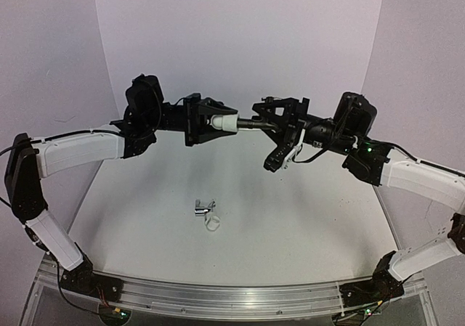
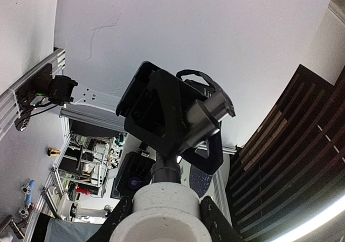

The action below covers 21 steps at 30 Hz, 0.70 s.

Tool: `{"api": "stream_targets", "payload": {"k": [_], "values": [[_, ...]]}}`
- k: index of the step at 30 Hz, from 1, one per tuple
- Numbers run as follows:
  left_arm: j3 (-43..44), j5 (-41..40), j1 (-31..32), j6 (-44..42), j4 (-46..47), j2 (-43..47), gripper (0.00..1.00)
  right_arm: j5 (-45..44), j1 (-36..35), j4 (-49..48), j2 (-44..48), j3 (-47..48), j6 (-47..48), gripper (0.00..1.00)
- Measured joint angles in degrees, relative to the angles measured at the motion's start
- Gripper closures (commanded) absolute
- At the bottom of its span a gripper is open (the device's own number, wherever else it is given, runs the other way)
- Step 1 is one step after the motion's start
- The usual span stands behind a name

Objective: Install the water faucets

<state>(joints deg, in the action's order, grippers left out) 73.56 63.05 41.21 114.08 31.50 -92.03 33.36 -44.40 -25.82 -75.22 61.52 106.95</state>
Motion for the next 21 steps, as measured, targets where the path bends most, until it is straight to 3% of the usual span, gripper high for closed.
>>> {"api": "stream_targets", "payload": {"k": [7,21], "values": [[1.76,-1.64,0.11,-2.35,-3.26,0.19,1.00,-1.15,0.02,0.64,0.02,0.25,-3.38,0.77],[5.11,-10.79,2.19,-27.92,-20.37,7.11,0.97,-1.61,-0.89,4.08,0.00,4.63,-9.33,0.97]]}}
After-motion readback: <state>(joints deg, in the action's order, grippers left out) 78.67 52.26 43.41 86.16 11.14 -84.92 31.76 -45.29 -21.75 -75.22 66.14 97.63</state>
